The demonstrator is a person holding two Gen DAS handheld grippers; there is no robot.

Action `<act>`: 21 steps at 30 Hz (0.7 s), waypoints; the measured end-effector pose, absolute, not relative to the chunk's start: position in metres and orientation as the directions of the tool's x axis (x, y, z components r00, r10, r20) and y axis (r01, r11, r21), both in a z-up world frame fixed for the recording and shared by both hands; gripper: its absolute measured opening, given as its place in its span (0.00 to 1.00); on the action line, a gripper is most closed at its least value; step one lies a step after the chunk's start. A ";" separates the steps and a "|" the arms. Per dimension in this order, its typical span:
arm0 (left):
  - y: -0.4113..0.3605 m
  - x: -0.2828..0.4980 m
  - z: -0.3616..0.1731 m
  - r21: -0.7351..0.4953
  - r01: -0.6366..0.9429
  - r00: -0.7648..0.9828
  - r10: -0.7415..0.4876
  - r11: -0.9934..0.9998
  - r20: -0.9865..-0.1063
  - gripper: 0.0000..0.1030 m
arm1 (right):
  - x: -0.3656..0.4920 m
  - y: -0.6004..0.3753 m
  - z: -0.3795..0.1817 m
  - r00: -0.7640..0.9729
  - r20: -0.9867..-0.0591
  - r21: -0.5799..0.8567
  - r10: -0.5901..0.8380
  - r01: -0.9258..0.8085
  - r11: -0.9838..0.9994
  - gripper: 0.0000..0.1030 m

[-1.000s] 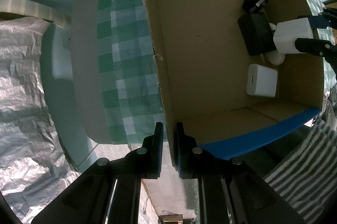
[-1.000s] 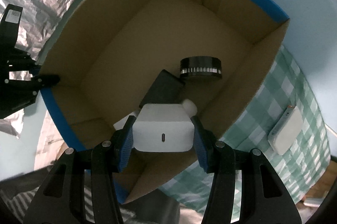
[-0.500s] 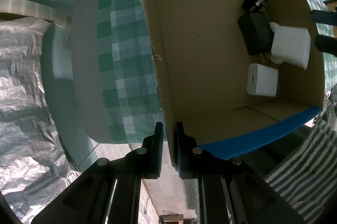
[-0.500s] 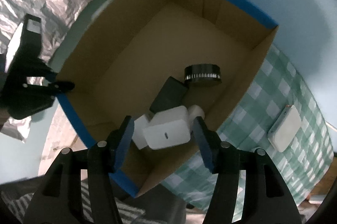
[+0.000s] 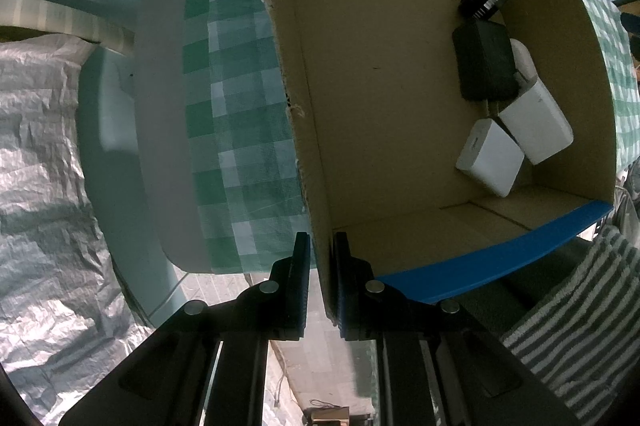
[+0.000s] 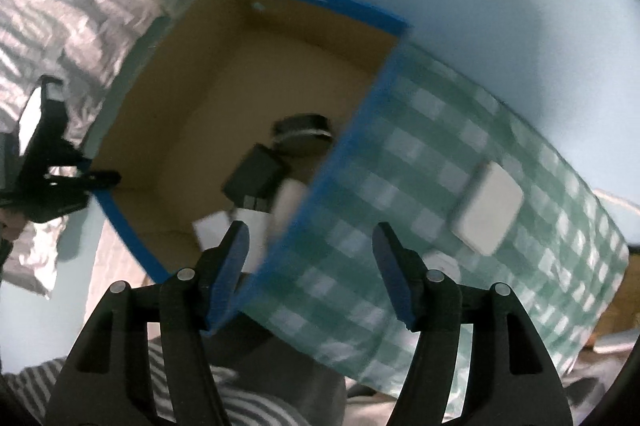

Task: Organize rigid objects
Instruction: 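Move the right tool to the white hexagonal device and grasp it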

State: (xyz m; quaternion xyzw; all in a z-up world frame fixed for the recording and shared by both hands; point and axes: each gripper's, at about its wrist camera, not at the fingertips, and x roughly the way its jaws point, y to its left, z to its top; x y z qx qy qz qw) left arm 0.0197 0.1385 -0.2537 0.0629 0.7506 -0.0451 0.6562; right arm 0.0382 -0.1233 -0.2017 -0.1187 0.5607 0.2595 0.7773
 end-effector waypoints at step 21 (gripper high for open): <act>0.137 0.021 -0.254 0.016 0.153 -0.136 0.037 0.988 -0.990 0.11 | 0.073 -0.233 -0.294 0.111 -0.977 0.148 0.180 -0.251 0.957 0.65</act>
